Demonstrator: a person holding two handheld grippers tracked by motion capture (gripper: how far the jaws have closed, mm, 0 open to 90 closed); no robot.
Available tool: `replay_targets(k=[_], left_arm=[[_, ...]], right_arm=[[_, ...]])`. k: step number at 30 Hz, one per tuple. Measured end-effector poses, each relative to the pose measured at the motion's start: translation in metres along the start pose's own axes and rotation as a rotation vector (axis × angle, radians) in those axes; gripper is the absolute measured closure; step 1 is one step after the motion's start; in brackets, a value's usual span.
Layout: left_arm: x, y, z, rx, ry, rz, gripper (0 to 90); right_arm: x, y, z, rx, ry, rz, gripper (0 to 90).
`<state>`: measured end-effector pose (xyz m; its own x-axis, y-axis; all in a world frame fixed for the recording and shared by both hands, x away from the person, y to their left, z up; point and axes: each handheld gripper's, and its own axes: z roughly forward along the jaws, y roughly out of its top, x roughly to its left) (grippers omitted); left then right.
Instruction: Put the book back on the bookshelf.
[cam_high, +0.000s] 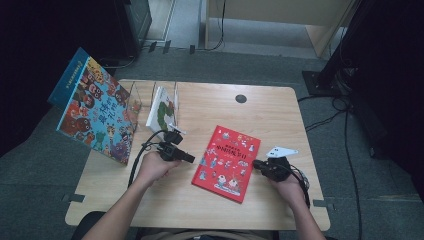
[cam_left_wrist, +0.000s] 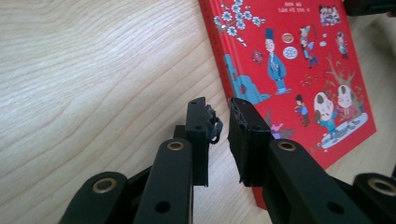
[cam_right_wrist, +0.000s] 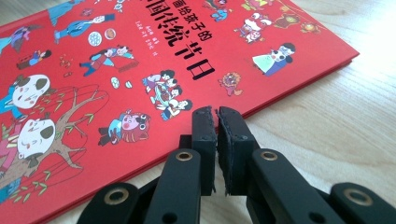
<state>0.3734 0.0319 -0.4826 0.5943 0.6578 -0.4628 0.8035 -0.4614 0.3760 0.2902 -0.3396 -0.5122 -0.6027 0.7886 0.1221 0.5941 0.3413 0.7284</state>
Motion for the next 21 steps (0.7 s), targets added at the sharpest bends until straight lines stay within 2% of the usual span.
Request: replay_targets(k=[8, 13, 21], left_arm=[[0.004, -0.009, -0.003, -0.009, -0.003, -0.04, 74.9], [0.005, -0.016, -0.005, -0.014, 0.014, -0.056, 73.4], [0.009, -0.029, -0.012, -0.051, 0.04, -0.083, 68.3]], right_arm=[[-0.001, 0.007, 0.008, -0.007, 0.006, 0.0, 84.6], [-0.001, 0.012, 0.016, -0.014, 0.012, 0.0, 83.2], [0.003, 0.024, 0.028, -0.011, 0.013, -0.015, 81.7]])
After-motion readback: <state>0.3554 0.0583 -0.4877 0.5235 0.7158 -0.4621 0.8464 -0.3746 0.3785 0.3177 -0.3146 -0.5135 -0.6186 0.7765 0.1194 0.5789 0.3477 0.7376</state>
